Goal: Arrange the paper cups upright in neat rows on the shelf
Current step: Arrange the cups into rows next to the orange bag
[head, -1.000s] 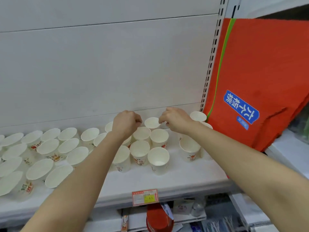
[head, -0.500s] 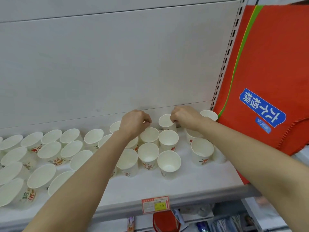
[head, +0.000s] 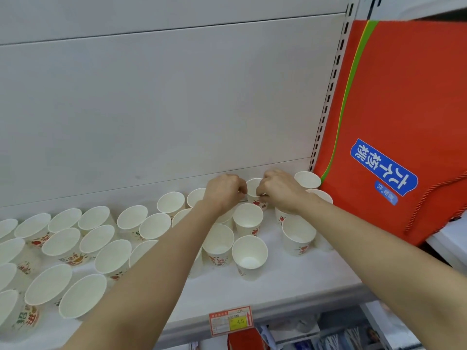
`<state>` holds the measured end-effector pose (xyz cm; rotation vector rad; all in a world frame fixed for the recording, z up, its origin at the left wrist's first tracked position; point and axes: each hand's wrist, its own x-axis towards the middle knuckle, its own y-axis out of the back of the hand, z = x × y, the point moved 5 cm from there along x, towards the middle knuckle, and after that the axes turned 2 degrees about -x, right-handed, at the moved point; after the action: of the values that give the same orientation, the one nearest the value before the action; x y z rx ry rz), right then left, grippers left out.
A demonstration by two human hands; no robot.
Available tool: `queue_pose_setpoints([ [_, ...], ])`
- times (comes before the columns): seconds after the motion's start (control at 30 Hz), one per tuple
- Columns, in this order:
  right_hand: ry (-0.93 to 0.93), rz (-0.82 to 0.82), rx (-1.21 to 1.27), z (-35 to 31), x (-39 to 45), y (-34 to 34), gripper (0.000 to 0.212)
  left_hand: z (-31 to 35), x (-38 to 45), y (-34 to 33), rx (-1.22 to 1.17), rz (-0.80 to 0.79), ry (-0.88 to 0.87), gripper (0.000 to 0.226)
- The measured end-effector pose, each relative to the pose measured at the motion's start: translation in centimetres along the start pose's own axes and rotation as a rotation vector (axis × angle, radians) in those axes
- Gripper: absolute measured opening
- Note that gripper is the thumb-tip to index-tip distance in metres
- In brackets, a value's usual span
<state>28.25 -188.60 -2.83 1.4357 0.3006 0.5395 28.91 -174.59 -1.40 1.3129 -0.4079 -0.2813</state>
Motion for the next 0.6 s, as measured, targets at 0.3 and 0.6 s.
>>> queue_pose_setpoints([
  [0.3, -0.152, 0.155, 0.270, -0.6, -2.6, 3.4, 0.022, -2.9, -3.2, 2.4, -0.141, 0.048, 0.065, 0.015],
  [0.6, -0.061, 0.004, 0.342, -5.7, -5.9, 2.8, 0.018, -4.2, -7.2, 2.2, -0.287, 0.030, 0.044, 0.011],
])
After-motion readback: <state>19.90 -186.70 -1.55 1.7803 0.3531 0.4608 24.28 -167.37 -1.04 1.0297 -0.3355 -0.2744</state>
